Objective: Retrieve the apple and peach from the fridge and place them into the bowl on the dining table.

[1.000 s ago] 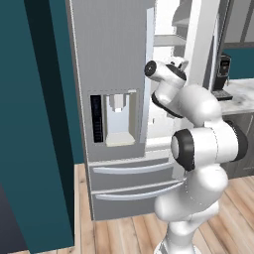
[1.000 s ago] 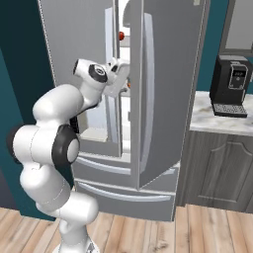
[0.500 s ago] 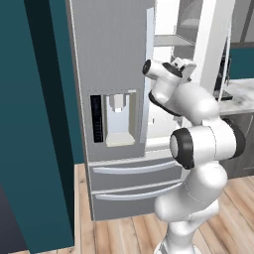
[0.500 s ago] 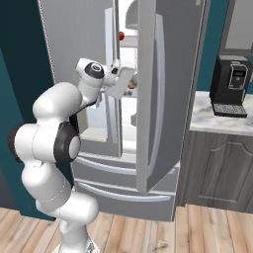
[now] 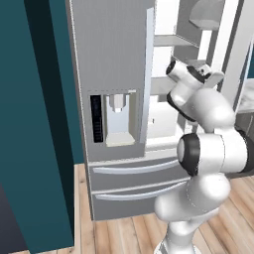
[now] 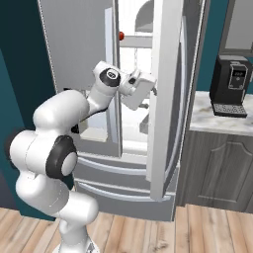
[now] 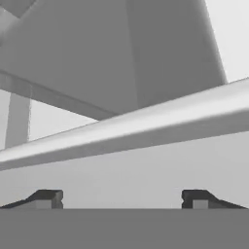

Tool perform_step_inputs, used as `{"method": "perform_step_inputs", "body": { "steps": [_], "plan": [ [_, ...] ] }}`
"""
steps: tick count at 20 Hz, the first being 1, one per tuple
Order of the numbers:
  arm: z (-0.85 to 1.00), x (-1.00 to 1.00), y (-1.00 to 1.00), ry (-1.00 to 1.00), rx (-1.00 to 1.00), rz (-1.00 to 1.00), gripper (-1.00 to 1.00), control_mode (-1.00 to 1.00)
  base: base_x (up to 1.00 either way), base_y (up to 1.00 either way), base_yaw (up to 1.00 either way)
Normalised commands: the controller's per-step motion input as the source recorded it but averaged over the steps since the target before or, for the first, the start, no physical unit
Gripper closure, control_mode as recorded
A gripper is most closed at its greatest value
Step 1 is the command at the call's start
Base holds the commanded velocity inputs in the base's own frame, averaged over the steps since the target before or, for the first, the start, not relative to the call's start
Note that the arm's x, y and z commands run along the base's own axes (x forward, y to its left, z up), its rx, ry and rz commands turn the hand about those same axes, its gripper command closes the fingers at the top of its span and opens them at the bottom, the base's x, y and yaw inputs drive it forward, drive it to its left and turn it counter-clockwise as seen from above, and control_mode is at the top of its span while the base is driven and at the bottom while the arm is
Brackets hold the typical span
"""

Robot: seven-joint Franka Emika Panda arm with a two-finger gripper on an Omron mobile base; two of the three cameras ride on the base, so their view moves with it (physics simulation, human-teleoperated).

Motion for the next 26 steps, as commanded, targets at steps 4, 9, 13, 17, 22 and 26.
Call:
{"method": "perform_step_inputs", "body": {
  "steps": [4,9,13,17,22,26],
  "plan": [
    [-0.14,-0.51,-1.0,0.0,0.1,-0.04,-1.0,-1.0,0.0,0.0,0.0],
    [-0.19,-0.09,-1.0,0.0,0.1,0.0,-1.0,-1.0,0.0,0.0,0.0],
    [-0.21,0.0,-1.0,0.0,0.12,0.0,-1.0,-1.0,0.0,0.0,0.0],
    [-0.01,-0.31,-0.87,-0.02,0.12,0.01,-1.0,-1.0,0.0,0.0,0.0],
    [0.36,-0.98,-0.05,-0.27,0.01,0.05,-1.0,-1.0,0.0,0.0,0.0],
    [0.4,-0.87,0.47,-0.35,0.0,0.01,-1.0,-1.0,0.0,0.0,0.0]
  ]
}}
